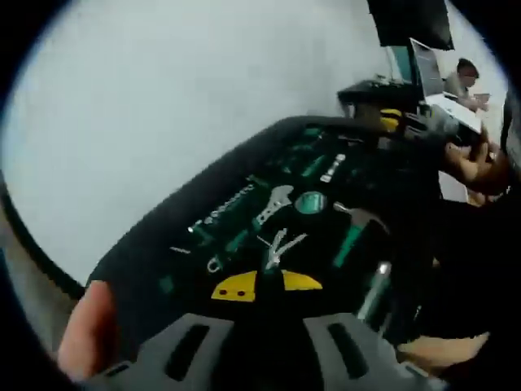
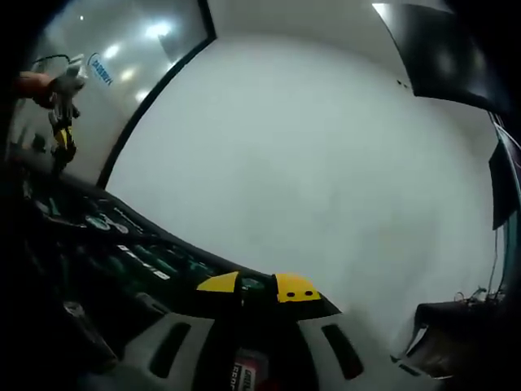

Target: Pick up the tools and put them into their designated positions in the toolbox.

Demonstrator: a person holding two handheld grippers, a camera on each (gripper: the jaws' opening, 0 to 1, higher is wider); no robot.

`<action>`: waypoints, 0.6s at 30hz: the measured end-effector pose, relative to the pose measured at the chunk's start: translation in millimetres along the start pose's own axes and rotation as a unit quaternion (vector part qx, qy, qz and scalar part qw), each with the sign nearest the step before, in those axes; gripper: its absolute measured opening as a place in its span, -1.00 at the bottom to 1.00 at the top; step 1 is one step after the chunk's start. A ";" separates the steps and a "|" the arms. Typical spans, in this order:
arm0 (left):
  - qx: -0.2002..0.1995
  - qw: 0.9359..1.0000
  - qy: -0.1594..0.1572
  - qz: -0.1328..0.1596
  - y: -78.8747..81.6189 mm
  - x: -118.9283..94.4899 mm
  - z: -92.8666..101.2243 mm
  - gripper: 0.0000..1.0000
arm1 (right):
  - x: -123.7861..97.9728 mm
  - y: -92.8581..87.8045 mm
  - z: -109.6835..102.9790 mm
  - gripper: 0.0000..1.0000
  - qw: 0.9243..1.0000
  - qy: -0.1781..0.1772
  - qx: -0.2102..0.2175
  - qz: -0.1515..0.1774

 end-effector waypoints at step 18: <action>0.039 0.977 -0.201 -0.056 24.9 -18.6 25.5 -0.94 | -1.2 1.0 -1.0 -0.74 1.000 0.005 0.004 0.007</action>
Point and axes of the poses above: the point that each gripper's makers call its tool centre point, and the gripper's own axes: x roughly forward along the fingers, z roughly to its right, y roughly out of its top, the point moved 10 cm from there along -x, roughly backward along the fingers, and after that the axes turned 11 degrees about y, right-handed, at the moved point
